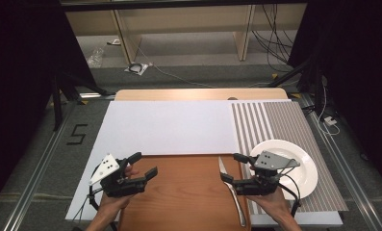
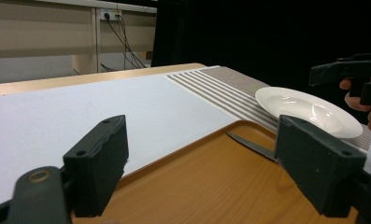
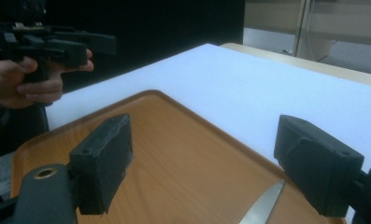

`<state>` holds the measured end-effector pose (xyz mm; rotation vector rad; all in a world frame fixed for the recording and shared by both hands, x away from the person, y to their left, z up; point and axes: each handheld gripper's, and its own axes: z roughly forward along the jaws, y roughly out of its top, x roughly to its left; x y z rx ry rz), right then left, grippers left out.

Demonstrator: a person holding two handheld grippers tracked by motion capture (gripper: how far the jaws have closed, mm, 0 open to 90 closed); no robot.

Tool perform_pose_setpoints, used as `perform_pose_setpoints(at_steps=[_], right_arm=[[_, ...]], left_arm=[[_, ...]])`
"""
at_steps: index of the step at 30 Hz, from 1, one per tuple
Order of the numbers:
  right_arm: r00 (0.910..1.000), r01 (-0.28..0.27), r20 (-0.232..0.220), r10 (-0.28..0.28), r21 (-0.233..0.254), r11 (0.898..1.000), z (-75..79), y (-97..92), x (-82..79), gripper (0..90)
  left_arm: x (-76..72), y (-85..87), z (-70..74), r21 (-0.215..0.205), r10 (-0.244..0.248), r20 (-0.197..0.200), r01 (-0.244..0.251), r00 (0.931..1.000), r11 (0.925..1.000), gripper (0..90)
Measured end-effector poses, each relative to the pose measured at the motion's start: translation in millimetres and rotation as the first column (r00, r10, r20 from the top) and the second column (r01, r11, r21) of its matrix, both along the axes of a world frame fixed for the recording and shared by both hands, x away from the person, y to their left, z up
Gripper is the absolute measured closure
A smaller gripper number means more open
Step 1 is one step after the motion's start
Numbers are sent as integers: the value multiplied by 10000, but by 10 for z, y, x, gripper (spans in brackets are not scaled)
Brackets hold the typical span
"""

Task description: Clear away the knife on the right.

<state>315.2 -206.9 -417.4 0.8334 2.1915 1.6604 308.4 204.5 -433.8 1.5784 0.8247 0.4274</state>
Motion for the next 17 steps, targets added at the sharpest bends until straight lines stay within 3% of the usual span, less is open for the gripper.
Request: perform_pose_setpoints(at_steps=[17], right_arm=[[9993,330,158,-331,115,9994,-15,-78,-31,209]], left_arm=[[4,-9,-4,23,-19,-17,19,10000,10000,176]])
